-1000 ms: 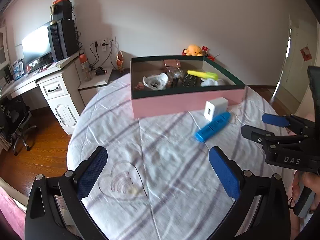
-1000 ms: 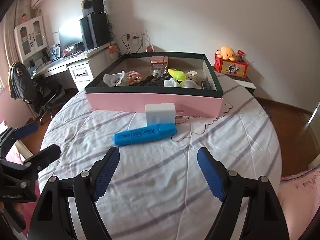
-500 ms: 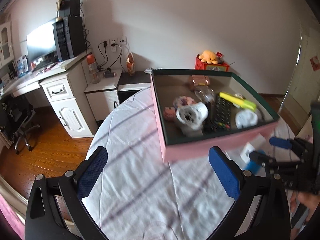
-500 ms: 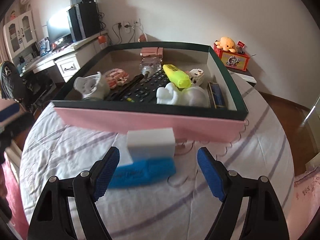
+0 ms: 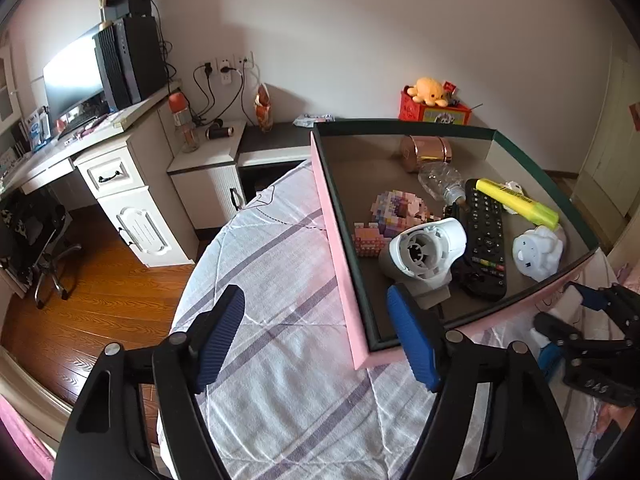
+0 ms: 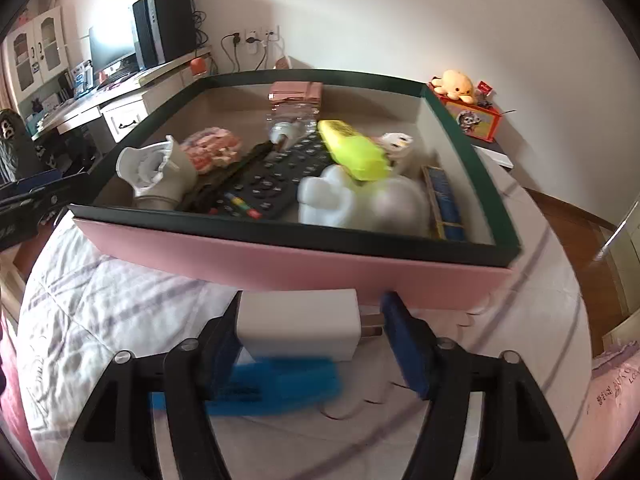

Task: Organize rigid objects
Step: 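Grasp the white plug charger with the right tool, then carry the white charger with the right tool over the box and lower it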

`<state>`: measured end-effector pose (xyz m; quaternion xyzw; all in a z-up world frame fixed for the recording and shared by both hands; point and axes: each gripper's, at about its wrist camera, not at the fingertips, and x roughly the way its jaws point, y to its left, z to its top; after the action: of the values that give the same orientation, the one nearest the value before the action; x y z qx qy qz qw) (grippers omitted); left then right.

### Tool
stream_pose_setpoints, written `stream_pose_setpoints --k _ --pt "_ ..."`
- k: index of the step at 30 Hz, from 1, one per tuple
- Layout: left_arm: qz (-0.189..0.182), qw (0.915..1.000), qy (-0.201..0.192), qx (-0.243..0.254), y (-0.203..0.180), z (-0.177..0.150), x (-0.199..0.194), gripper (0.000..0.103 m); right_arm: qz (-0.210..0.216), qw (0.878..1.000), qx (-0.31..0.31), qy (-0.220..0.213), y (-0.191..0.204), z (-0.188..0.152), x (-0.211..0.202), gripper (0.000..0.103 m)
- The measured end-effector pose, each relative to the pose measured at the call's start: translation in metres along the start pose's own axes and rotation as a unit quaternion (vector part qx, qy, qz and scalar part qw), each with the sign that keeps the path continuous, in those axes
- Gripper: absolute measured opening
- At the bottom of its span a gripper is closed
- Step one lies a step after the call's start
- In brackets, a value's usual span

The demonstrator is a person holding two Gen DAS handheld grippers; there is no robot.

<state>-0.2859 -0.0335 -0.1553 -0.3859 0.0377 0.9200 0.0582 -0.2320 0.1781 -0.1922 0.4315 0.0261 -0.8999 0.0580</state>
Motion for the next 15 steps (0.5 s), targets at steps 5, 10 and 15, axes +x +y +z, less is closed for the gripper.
stream_pose_setpoints --k 5,10,15 --pt "-0.005 0.9999 0.007 0.012 -0.006 0.004 0.008 0.053 -0.017 1.000 0.021 -0.009 -0.033 -0.010 -0.013 0.067" --pt "0.001 0.9997 0.016 0.017 -0.012 0.009 0.016 0.038 -0.047 0.998 0.049 -0.010 -0.075 -0.020 -0.021 0.067" --pt "-0.005 0.9991 0.021 0.036 -0.025 0.012 0.023 0.014 -0.067 0.996 0.064 -0.010 -0.110 -0.023 -0.024 0.067"
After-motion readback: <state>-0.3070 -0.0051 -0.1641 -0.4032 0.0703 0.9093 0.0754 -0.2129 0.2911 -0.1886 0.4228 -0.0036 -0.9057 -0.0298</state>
